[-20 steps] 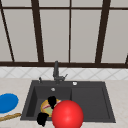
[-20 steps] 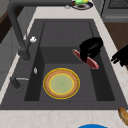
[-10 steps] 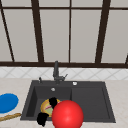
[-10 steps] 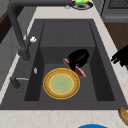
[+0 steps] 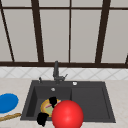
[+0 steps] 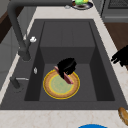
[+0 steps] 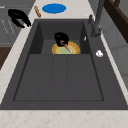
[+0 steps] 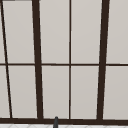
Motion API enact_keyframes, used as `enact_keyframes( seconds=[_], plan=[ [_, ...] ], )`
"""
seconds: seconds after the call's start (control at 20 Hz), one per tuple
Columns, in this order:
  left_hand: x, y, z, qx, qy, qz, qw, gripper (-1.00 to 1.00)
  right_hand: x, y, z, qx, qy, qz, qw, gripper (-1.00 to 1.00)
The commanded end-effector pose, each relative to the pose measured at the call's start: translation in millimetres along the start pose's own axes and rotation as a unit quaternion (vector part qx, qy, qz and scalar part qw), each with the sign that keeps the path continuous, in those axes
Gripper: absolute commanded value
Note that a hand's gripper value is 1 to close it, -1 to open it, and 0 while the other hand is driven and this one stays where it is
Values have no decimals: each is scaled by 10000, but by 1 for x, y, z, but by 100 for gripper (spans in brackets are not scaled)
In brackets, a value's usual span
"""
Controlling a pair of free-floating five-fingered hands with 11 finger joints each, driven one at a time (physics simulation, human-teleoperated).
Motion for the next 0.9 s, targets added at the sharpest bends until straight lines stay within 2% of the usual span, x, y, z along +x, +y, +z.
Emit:
enact_keyframes(
  seconds=[0.0,0.35,0.45,0.6,0.65,0.7,0.75,0.8,0.85],
  plan=[
    [0,0,0,0,0,0,10000,0,-4,16,-25,-88,242,-357,9990,100],
    [0,0,0,0,0,0,10000,0,-13,52,-66,-75,342,-514,9981,100],
    [0,0,0,0,0,0,10000,0,-3,62,-65,-157,319,-548,9979,100],
    [0,0,0,0,0,0,10000,0,23,74,-72,-330,221,-375,9985,100],
    [0,0,0,0,0,0,10000,0,31,75,-72,-339,252,-252,9988,100],
    [0,0,0,0,0,0,10000,0,37,72,-73,-341,359,-258,9984,100],
    [0,0,0,0,0,0,10000,0,38,64,-68,-337,452,-242,9981,100],
    [0,0,0,0,0,0,10000,0,33,53,-66,-132,553,-170,9982,100],
    [0,0,0,0,0,0,10000,0,24,47,-67,-141,661,-48,9977,100]
  ],
)
